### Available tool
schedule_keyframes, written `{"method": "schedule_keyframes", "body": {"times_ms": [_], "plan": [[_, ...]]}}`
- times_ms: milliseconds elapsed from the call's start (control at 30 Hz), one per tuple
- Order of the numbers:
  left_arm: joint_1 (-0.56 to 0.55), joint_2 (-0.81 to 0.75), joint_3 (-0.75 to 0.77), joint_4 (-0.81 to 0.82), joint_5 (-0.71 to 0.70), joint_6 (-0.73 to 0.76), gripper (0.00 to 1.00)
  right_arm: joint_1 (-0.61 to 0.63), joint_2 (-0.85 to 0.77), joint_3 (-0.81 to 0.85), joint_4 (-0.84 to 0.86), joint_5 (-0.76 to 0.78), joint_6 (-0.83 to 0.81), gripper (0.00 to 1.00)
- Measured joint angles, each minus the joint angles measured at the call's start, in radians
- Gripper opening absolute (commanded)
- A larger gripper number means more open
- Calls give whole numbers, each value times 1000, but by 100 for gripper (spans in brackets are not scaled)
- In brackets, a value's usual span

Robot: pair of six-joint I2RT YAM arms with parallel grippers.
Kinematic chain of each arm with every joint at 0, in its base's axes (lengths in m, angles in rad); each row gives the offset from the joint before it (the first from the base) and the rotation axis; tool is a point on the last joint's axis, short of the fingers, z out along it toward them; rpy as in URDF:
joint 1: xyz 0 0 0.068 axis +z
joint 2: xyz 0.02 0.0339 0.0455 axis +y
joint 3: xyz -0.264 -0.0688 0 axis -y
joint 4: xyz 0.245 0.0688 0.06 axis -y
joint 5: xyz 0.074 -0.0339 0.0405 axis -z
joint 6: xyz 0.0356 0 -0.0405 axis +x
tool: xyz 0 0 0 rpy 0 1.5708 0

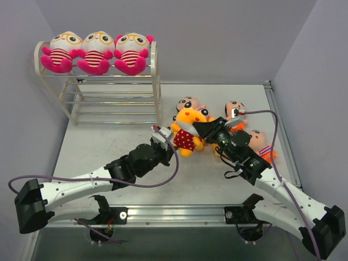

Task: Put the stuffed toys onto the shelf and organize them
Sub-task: Pass the stuffed toy from the right arm to the left

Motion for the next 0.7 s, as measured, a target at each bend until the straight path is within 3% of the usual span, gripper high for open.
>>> {"method": "schedule_keyframes", "body": {"times_ms": [33,133,167,233,267,400,700], "plan": [[0,-1,-2,3,0,0,3,0,2,0,2,-2,0,0],[0,-8,-14,6,-7,0,2,0,9,-1,3,-8,-1,13],[0,-13,-20,7,-16,-1,2,0,11,-1,2,-10,-1,24],[3,-26,-29,5,-33,-6,2,0,17,-1,2,-11,-3,36],[6,-34,-35,4,-43,-7,2,0,21,-1,2,-11,-5,48],[24,-80,-68,-1,-77,-13,3,0,33,-1,-3,-29,-19,72],[91,-244,-142,-74,-146,-43,2,0,45,3,-32,-52,-79,91]]}}
